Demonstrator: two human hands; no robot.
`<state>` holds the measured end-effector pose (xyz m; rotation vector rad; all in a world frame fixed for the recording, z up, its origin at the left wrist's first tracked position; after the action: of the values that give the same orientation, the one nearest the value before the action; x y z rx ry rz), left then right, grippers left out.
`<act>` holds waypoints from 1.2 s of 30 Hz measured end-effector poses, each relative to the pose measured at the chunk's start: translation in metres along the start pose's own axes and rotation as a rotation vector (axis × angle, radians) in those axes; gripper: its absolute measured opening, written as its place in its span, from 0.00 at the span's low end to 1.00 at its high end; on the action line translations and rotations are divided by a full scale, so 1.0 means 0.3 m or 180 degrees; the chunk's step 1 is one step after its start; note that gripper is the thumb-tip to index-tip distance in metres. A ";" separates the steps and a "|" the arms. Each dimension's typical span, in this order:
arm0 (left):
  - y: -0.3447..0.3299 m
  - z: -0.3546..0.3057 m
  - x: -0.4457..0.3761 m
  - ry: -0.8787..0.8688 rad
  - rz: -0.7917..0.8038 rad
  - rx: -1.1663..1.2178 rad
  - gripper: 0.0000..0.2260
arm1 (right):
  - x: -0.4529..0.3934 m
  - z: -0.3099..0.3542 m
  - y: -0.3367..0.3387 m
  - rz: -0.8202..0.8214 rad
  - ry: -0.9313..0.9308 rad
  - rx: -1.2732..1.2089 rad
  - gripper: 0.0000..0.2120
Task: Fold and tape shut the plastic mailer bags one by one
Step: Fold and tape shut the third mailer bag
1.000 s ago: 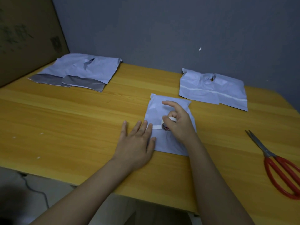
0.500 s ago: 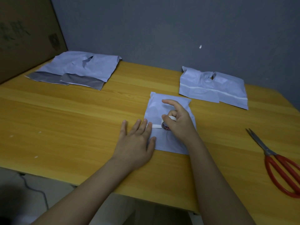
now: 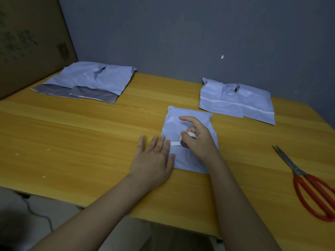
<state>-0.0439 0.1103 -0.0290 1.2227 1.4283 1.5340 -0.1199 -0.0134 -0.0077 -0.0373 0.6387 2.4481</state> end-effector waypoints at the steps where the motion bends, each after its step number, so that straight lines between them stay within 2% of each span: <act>1: 0.007 -0.004 0.001 0.0010 0.0019 -0.0084 0.34 | 0.000 -0.001 0.001 -0.0008 -0.0001 -0.0006 0.18; 4: 0.035 -0.010 0.003 0.0019 0.0116 -0.0163 0.26 | 0.004 -0.002 0.000 -0.0001 0.0000 -0.0022 0.17; 9: 0.049 -0.029 -0.008 -0.0118 0.0204 -0.0508 0.28 | 0.005 -0.014 0.001 -0.0034 0.0020 -0.0090 0.17; 15: 0.031 -0.015 -0.016 -0.0185 0.0398 -0.0055 0.28 | 0.006 -0.020 0.001 -0.0091 0.0056 -0.0110 0.17; 23: 0.004 -0.020 -0.008 -0.0040 0.0284 -0.0097 0.29 | 0.003 -0.019 -0.002 -0.0113 0.0070 -0.0071 0.17; 27: 0.027 -0.035 -0.011 -0.0203 -0.0068 -0.0336 0.40 | 0.001 -0.026 -0.004 -0.0105 0.0041 -0.0110 0.17; 30: 0.021 -0.033 -0.020 -0.0281 0.0038 -0.0303 0.38 | -0.001 -0.026 -0.004 -0.0095 0.0056 -0.0085 0.17; 33: 0.012 -0.025 -0.024 -0.0372 0.0120 -0.0149 0.44 | -0.002 -0.027 -0.004 -0.0086 0.0057 -0.0068 0.17; 36: -0.001 -0.022 -0.025 -0.0401 0.0109 -0.0044 0.45 | 0.002 -0.027 -0.001 -0.0100 0.0050 -0.0124 0.17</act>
<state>-0.0478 0.1011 -0.0302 1.3176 1.3196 1.4600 -0.1211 -0.0166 -0.0152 -0.0815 0.5928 2.4322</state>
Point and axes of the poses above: each hand's wrist, its own x-axis away from the middle knuckle, its own y-axis out of the back of the hand, z = x × y, the point moved 5 cm from there along -x, towards the middle knuckle, and after that the axes turned 13 degrees about z, right-handed, at the moved point
